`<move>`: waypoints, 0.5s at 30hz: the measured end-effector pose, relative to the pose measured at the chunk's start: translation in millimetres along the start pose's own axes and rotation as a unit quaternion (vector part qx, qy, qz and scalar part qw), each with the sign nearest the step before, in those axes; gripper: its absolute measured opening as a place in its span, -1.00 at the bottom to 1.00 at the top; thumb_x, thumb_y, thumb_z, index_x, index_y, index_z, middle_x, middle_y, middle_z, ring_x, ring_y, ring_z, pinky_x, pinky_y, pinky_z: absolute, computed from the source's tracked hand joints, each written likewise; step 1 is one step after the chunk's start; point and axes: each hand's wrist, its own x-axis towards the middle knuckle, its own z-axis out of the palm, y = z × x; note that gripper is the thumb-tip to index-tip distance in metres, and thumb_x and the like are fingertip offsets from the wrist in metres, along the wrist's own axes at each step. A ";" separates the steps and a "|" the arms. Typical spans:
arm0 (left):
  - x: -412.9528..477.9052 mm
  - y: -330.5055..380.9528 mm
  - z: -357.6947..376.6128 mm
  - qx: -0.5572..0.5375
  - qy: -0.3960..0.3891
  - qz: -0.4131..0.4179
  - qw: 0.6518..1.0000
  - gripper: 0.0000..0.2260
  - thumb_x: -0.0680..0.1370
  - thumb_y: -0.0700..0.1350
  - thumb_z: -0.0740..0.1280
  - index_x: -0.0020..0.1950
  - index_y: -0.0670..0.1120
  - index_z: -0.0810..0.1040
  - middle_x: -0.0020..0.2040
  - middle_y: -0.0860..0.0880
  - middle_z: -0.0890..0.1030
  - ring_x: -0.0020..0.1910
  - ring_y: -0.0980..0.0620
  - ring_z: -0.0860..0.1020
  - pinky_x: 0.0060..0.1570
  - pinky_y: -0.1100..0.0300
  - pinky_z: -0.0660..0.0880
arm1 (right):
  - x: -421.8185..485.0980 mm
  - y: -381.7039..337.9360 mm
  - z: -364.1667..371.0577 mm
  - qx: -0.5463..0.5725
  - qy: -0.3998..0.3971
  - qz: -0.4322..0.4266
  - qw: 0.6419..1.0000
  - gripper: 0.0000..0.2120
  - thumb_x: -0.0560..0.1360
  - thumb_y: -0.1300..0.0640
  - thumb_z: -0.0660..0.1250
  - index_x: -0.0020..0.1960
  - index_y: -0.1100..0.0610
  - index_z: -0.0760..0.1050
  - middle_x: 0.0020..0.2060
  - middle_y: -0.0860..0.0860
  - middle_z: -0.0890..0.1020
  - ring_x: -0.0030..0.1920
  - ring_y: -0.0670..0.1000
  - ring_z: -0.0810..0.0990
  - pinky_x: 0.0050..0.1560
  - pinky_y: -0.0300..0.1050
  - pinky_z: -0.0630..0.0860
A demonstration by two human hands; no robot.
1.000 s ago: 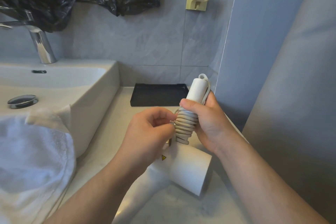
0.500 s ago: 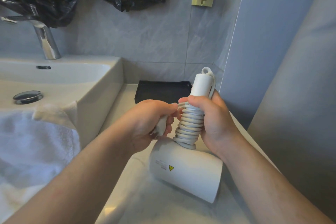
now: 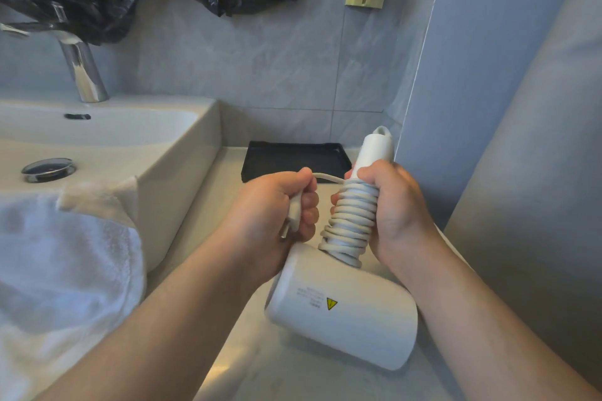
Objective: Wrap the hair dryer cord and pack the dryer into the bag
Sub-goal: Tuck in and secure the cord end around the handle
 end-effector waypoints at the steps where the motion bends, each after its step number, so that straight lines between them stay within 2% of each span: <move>1: -2.4 -0.8 3.0 0.030 -0.008 0.006 1.000 -0.76 0.62 -0.14 0.21 -0.24 -0.13 0.47 -0.43 0.00 0.39 -0.49 0.09 0.34 -0.49 0.31 0.28 | 0.8 0.5 -1.0 -0.002 0.012 -0.013 1.000 -0.74 0.20 0.13 0.31 -0.13 0.18 0.43 -0.34 0.18 0.48 -0.35 0.15 0.51 -0.21 0.07 0.45; 3: -8.4 -0.5 7.1 0.080 -0.021 0.031 0.996 -0.77 0.60 -0.20 0.22 -0.25 -0.15 0.53 -0.43 -0.02 0.44 -0.49 0.07 0.40 -0.49 0.30 0.32 | 1.1 1.1 -0.1 -0.027 0.030 -0.054 0.998 -0.81 0.20 0.10 0.34 -0.21 0.08 0.43 -0.32 0.12 0.46 -0.27 0.13 0.48 -0.20 0.09 0.45; 6: -14.5 0.0 8.6 0.102 -0.075 0.054 0.990 -0.81 0.57 -0.28 0.25 -0.20 -0.24 0.59 -0.39 -0.14 0.56 -0.45 -0.04 0.54 -0.48 0.26 0.50 | 0.2 3.4 2.9 -0.040 0.039 -0.094 0.994 -0.85 0.21 0.07 0.37 -0.26 -0.03 0.43 -0.33 0.06 0.48 -0.27 0.10 0.50 -0.17 0.10 0.49; 8: -15.2 -2.4 7.7 0.113 -0.116 0.050 0.985 -0.80 0.59 -0.28 0.26 -0.15 -0.27 0.63 -0.30 -0.23 0.63 -0.36 -0.12 0.62 -0.33 0.12 0.63 | 0.1 4.5 4.0 -0.028 0.033 -0.100 0.994 -0.86 0.25 0.08 0.38 -0.26 -0.07 0.44 -0.35 0.01 0.50 -0.28 0.08 0.52 -0.17 0.09 0.50; 10: -13.7 -5.9 6.9 0.124 -0.131 0.050 0.982 -0.82 0.59 -0.28 0.29 -0.14 -0.26 0.65 -0.23 -0.26 0.66 -0.28 -0.15 0.65 -0.19 0.07 0.66 | -0.1 4.0 4.1 -0.014 0.023 -0.096 0.995 -0.84 0.27 0.08 0.39 -0.20 -0.05 0.45 -0.37 -0.03 0.49 -0.29 0.05 0.51 -0.18 0.07 0.50; 12: -12.0 -8.3 6.3 0.133 -0.110 0.067 0.983 -0.91 0.55 -0.29 0.37 -0.11 -0.27 0.65 -0.21 -0.24 0.68 -0.27 -0.13 0.67 -0.18 0.09 0.66 | -0.4 2.6 4.7 -0.005 0.009 -0.084 0.996 -0.82 0.31 0.07 0.38 -0.12 0.00 0.44 -0.35 -0.03 0.48 -0.28 0.03 0.51 -0.17 0.05 0.50; 15: -14.1 -11.4 8.1 0.160 -0.052 0.110 0.980 -0.94 0.47 -0.28 0.47 -0.11 -0.25 0.63 -0.26 -0.20 0.70 -0.33 -0.07 0.68 -0.31 0.19 0.60 | -1.7 0.1 4.1 0.005 -0.040 -0.058 0.997 -0.87 0.37 0.03 0.38 -0.11 -0.05 0.47 -0.34 -0.04 0.51 -0.24 0.04 0.53 -0.13 0.07 0.52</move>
